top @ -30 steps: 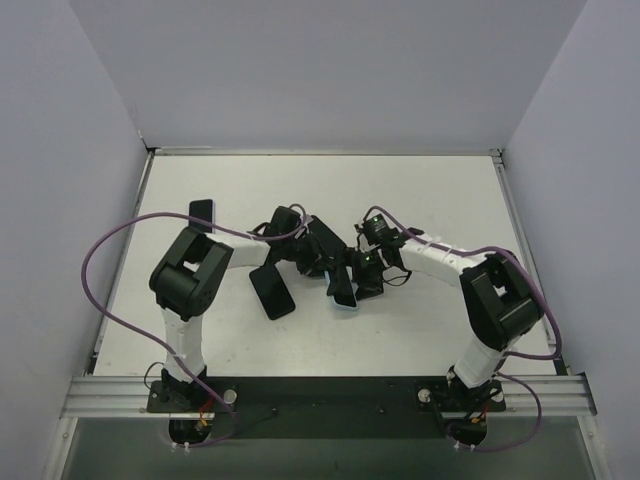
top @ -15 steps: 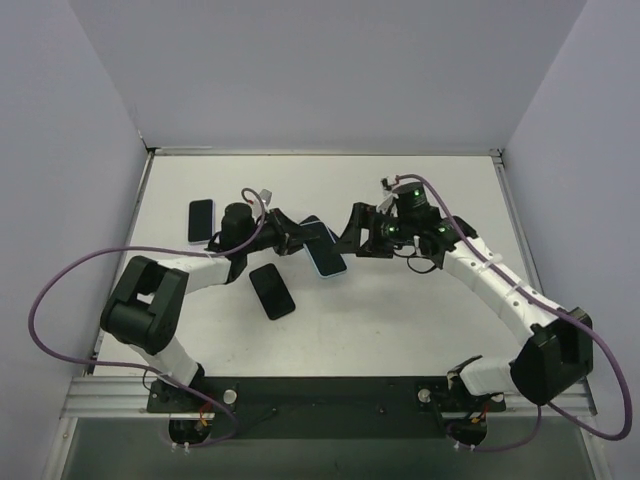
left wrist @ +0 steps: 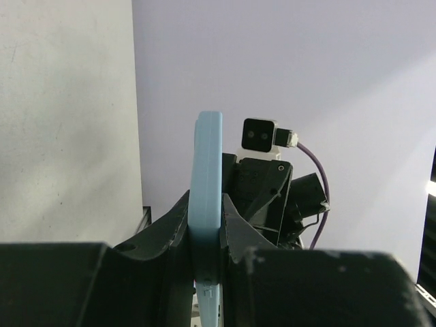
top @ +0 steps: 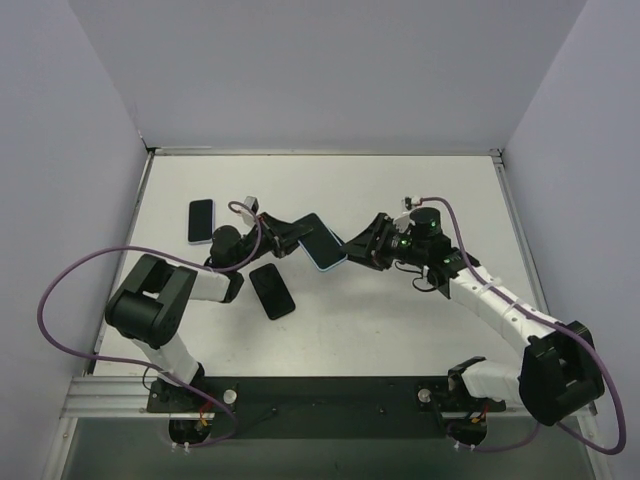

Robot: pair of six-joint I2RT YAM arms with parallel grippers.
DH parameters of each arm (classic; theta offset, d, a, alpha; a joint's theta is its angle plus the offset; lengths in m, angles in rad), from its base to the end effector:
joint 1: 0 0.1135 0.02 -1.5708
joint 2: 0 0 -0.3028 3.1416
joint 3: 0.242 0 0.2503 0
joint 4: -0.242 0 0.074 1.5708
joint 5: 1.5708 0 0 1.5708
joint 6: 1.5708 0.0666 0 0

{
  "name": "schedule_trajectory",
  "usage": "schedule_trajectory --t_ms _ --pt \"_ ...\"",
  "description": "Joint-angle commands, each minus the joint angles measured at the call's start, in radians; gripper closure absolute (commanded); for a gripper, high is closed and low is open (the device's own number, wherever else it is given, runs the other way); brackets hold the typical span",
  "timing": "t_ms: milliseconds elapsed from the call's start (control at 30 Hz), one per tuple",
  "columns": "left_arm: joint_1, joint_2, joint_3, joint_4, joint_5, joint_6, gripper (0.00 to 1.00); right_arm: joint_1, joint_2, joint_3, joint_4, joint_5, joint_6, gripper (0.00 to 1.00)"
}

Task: Take the phone out of the phone case
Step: Pick up the phone at the center of the board, then remove the phone case from the phone.

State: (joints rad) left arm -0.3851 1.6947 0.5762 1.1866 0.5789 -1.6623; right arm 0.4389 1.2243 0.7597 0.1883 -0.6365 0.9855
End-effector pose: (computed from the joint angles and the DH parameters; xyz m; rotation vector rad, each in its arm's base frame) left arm 0.3079 -0.1641 0.2305 -0.6226 1.8180 -1.9575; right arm 0.2403 0.1565 0.3082 0.0615 2.1029 1.5175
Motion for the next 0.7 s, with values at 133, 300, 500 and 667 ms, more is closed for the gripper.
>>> schedule_trajectory --t_ms 133,300,500,667 --pt "0.002 -0.073 -0.015 0.291 -0.088 0.002 1.00 -0.005 0.044 -0.109 0.453 -0.092 0.332 1.00" --pt "0.000 -0.082 0.002 0.277 -0.097 0.018 1.00 -0.003 0.055 -0.169 0.637 -0.095 0.468 1.00" --pt "-0.009 -0.086 0.024 0.363 -0.132 0.047 1.00 -0.003 0.107 -0.162 0.893 -0.084 0.706 1.00" --pt "-0.026 -0.087 0.063 0.455 -0.157 0.084 1.00 0.004 0.145 -0.102 1.040 -0.056 0.884 1.00"
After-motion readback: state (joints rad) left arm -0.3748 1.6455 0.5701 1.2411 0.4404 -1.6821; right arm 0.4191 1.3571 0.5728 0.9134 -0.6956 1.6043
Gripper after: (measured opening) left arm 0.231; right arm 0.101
